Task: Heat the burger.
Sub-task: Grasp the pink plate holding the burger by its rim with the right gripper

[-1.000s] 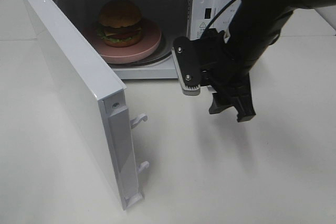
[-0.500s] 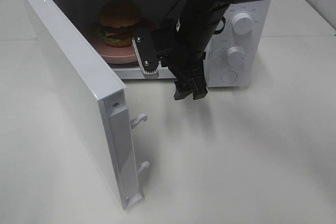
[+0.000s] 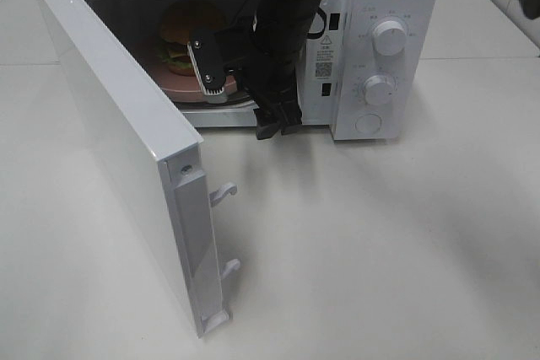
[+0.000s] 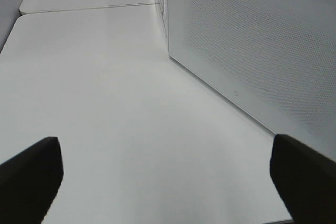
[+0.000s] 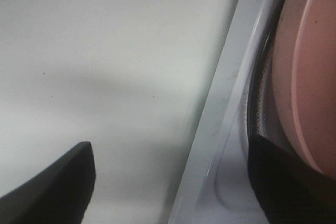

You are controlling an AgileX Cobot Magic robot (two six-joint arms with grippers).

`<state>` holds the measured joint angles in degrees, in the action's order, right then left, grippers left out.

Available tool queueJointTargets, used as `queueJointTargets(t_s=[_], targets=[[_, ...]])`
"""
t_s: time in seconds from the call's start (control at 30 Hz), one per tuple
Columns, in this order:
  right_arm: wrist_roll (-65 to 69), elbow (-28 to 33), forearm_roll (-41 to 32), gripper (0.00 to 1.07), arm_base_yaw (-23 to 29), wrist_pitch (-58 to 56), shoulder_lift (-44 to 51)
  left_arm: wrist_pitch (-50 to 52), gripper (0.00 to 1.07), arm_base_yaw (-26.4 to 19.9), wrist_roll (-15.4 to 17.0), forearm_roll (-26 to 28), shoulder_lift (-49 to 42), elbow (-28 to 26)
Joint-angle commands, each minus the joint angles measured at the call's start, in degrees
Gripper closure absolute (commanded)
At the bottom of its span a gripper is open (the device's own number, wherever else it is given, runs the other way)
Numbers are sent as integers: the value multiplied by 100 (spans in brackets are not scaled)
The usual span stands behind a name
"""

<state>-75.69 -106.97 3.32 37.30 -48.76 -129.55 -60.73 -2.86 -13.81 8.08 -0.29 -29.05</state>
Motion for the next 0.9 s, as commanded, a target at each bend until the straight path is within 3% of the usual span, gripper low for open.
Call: queueJointTargets(t_s=[0.03,0.1,0.4,0.9], targets=[[-92,-275,-74,31,23,-246,-183,57,4,40,17,46,-92,-6],[-97,-665,-74,31,23,-476,-378,57,4,40,17,46,-92,-6],[-63,-1421,-143,31,23,-745,-762,57,4,40,17,46,-92,-6],[6,-1742,-252,31,23,-590,-865,57,4,40,17,46,-92,-6]])
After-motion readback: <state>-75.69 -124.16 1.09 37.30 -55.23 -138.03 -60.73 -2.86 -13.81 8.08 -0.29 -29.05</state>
